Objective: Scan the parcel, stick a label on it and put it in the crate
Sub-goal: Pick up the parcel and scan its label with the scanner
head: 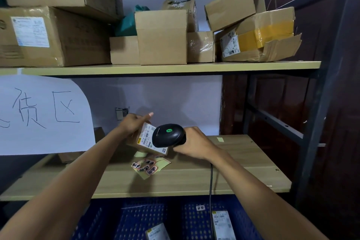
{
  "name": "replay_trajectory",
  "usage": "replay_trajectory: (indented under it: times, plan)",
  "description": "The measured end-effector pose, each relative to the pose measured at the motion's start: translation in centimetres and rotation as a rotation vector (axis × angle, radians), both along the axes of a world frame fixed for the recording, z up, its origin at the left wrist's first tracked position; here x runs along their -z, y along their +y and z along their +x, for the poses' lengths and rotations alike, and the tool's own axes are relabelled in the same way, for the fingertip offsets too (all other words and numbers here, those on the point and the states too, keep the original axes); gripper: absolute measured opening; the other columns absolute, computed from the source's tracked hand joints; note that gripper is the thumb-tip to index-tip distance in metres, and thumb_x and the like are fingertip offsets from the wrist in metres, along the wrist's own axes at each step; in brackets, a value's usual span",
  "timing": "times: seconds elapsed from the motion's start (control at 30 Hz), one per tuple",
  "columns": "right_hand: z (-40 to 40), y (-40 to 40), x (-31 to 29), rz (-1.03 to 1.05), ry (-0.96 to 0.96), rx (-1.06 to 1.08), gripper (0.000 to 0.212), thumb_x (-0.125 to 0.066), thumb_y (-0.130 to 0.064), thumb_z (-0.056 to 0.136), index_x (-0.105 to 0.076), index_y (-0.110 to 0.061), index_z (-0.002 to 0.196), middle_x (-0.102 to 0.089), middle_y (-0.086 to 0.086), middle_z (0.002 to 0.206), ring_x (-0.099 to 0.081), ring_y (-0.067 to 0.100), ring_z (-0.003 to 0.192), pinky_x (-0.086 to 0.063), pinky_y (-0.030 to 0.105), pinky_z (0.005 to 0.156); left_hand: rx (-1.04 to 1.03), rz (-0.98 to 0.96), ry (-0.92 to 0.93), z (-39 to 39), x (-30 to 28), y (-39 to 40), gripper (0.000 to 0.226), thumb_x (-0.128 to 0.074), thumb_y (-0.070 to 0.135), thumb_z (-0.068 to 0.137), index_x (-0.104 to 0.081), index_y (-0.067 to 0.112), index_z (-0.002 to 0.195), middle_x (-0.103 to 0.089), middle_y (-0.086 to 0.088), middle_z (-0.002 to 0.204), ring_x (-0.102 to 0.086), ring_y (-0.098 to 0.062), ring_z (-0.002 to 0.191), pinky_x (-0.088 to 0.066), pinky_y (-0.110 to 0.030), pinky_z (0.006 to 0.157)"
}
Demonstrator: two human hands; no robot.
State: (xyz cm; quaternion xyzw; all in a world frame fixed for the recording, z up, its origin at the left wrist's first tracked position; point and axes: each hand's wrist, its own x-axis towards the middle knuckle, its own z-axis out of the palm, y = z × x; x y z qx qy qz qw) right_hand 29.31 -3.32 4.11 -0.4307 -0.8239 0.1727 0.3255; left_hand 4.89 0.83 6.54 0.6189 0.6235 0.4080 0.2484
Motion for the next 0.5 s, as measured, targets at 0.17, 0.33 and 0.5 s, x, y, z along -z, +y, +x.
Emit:
replay_trajectory:
  times: [0.17,0.33,0.5]
  plan:
    - [0.0,-0.1,-0.5,0.023,-0.023,0.010,0.027,-0.068,-0.021,0.069,-0.045,-0.021,0.056,-0.057,0.005,0.062,-0.050,0.020,0.061,-0.041,0.032,0.057,0.054,-0.013,0.007,-0.7,-0.4,0.3,0.047,-0.057,0.051,0.086,-0.073,0.008,0.079,-0.070,-0.013,0.069,-0.068,-0.029,0.066,-0.051,-0.035,0.073]
    - [0.0,0.1,0.0,0.060,-0.045,0.015,0.024,-0.068,-0.023,0.068,-0.047,-0.022,0.059,-0.060,0.002,0.064,-0.059,0.028,0.065,-0.050,0.039,0.059,0.047,-0.037,0.005,-1.6,-0.5,0.5,0.052,-0.057,0.056,0.084,-0.075,0.006,0.085,-0.075,-0.023,0.086,-0.074,-0.037,0.081,-0.057,-0.044,0.085]
    - [-0.3,0.5,0.0,0.036,0.004,0.031,0.024,-0.069,-0.023,0.068,-0.048,-0.020,0.058,-0.064,0.010,0.066,-0.054,0.025,0.062,-0.050,0.040,0.059,0.053,-0.045,0.024,-2.5,-0.5,0.3,0.055,-0.056,0.059,0.083,-0.074,0.007,0.083,-0.076,-0.021,0.083,-0.075,-0.035,0.076,-0.058,-0.047,0.086]
